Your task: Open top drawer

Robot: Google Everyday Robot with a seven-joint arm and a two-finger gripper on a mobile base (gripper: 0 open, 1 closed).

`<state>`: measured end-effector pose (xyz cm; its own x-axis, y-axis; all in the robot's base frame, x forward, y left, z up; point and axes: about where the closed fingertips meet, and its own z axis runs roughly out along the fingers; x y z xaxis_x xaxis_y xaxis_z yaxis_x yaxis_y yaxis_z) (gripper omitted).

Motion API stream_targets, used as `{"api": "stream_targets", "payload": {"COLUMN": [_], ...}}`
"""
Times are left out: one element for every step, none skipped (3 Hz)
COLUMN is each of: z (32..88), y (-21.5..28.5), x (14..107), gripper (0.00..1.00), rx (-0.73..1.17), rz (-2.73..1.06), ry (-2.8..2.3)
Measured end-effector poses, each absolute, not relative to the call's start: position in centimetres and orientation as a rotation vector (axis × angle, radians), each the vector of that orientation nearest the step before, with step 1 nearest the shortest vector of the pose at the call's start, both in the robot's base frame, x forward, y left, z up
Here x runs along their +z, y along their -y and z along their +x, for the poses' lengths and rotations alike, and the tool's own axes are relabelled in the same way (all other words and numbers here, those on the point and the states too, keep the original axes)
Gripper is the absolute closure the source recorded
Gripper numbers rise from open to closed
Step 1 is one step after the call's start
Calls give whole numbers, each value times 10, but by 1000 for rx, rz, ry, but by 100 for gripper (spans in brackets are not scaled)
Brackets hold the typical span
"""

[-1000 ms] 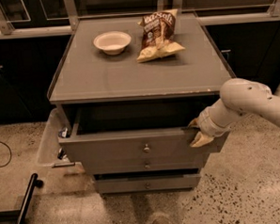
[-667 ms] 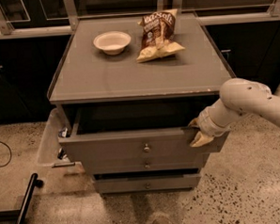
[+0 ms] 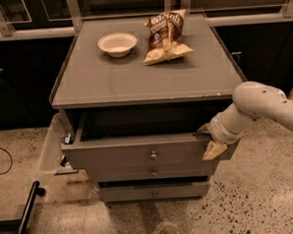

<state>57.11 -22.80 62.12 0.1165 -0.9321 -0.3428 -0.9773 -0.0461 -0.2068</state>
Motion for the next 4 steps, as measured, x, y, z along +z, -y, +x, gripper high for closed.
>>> {"api": "stream_targets", "payload": {"z": [552, 519, 505, 492], "y": [235, 257, 268, 271], "x": [621, 629, 634, 635], "gripper": [16, 41, 64, 87], "rx": [193, 211, 210, 219], "rz": [-2030, -2041, -2041, -2050], "ry": [-1849, -1849, -1850, -1842]}}
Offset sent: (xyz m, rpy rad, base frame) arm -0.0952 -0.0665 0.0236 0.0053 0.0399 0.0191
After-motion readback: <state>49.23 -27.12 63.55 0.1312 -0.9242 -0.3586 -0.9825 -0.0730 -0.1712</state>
